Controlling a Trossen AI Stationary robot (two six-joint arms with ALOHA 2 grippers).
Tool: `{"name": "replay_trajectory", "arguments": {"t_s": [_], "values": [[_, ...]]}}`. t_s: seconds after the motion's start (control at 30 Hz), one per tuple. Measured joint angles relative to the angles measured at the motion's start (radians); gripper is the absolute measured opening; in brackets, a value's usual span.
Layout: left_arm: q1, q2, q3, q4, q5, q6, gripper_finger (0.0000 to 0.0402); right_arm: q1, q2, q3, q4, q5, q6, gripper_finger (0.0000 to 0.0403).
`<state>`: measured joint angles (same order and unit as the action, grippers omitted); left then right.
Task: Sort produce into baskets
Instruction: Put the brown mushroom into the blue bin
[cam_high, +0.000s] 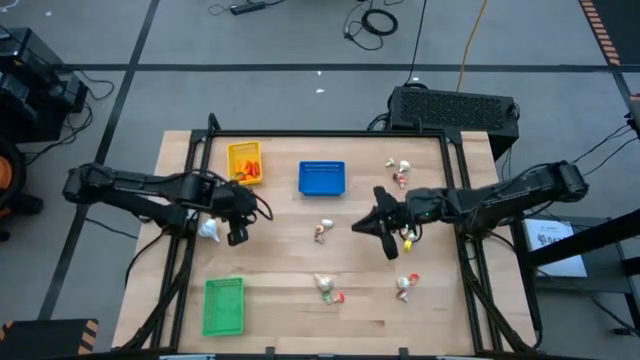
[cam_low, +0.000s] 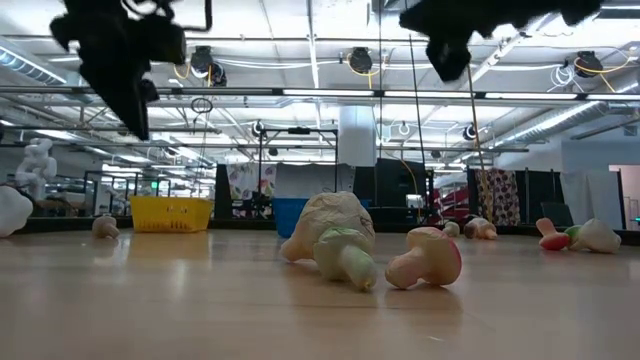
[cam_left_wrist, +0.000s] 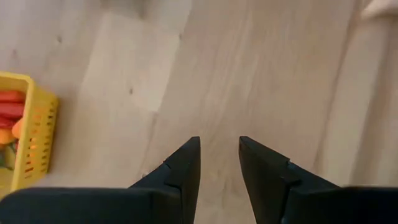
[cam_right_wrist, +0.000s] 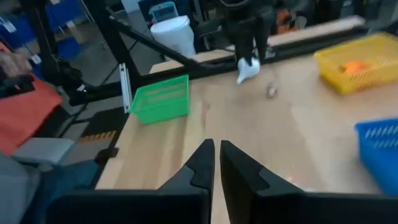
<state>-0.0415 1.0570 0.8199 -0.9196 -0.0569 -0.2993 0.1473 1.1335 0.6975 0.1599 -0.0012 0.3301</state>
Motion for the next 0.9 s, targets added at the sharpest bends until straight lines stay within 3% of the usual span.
{"name": "replay_trajectory", "arguments": {"t_s": [0.17,0.5,0.7,0.9], "values": [[0.012,0.122,0.000,-0.016,0.004,0.050,0.0118,0.010,-0.004,-0.007,0.010,-0.004,0.074,0.0017],[0.082,0.345,0.000,-0.069,-0.020,0.204,0.0118,0.013,-0.024,0.016,-0.004,-0.004,-0.008,0.0017],[0.112,0.420,-0.001,-0.069,-0.046,0.332,0.0118,0.013,-0.024,0.016,-0.006,-0.004,-0.031,0.0017],[0.113,0.450,-0.001,-0.047,-0.046,0.360,0.0118,0.013,-0.024,0.016,-0.008,-0.004,-0.032,0.0018]]}}
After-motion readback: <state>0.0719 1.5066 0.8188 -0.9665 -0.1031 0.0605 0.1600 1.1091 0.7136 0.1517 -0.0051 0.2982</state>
